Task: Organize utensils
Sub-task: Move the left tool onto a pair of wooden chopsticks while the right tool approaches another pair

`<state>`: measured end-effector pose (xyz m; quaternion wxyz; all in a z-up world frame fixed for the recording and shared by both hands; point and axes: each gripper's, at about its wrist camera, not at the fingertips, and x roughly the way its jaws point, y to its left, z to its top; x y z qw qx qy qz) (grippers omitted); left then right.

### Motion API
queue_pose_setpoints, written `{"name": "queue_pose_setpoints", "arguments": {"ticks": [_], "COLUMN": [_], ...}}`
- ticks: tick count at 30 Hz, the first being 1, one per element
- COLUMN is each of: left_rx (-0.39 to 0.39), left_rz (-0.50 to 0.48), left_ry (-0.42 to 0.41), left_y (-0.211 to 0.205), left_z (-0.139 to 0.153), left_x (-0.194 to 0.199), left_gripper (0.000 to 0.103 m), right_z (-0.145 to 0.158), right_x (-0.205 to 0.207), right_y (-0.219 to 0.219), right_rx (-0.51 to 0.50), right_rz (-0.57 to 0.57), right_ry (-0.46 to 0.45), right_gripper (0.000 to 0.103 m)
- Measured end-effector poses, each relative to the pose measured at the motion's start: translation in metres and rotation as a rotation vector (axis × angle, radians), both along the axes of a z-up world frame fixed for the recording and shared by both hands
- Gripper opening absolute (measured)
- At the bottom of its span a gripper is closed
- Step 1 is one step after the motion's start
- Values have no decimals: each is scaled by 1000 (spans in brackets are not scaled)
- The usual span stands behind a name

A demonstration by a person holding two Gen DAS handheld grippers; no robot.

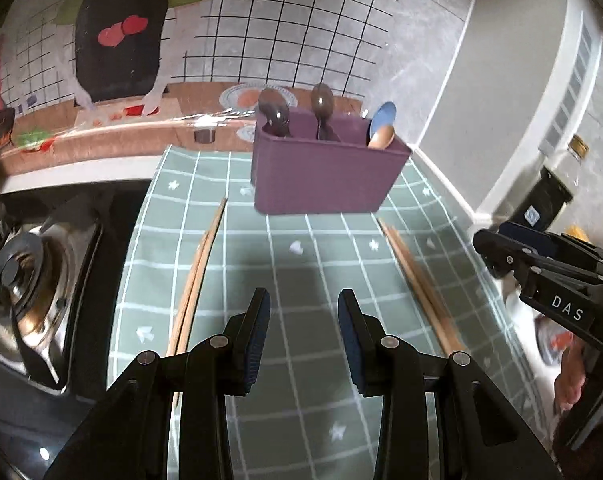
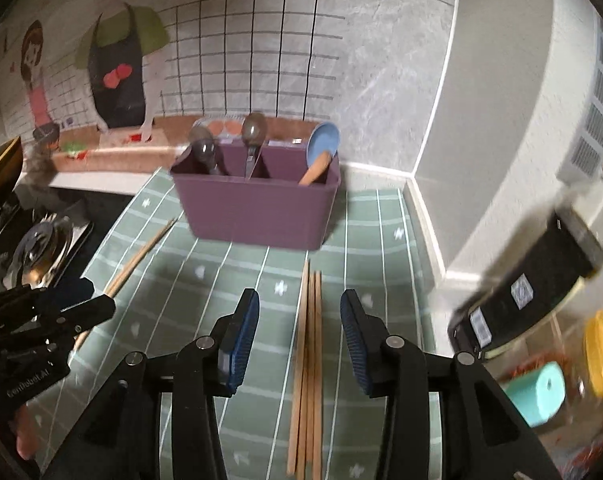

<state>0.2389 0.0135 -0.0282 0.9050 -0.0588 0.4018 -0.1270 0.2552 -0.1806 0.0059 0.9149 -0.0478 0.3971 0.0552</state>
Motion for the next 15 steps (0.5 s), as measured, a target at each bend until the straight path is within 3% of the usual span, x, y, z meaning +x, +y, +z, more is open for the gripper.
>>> {"name": "queue_pose_setpoints", "arguments": {"ticks": [6, 15], "left_rx": [-15, -85], "left_rz": [19, 11], "left_ry": [29, 76], "left_y": [20, 57], "left_z": [-10, -31], "left_x": [-21, -41], "left_gripper": [37, 37], "right_z": [-16, -45], "right_x": [-25, -46], "right_y": [-8, -29], "right_rx": [-29, 39], "right_rz": [-17, 15], "right_ry": [18, 94], "right_gripper": [41, 36]}}
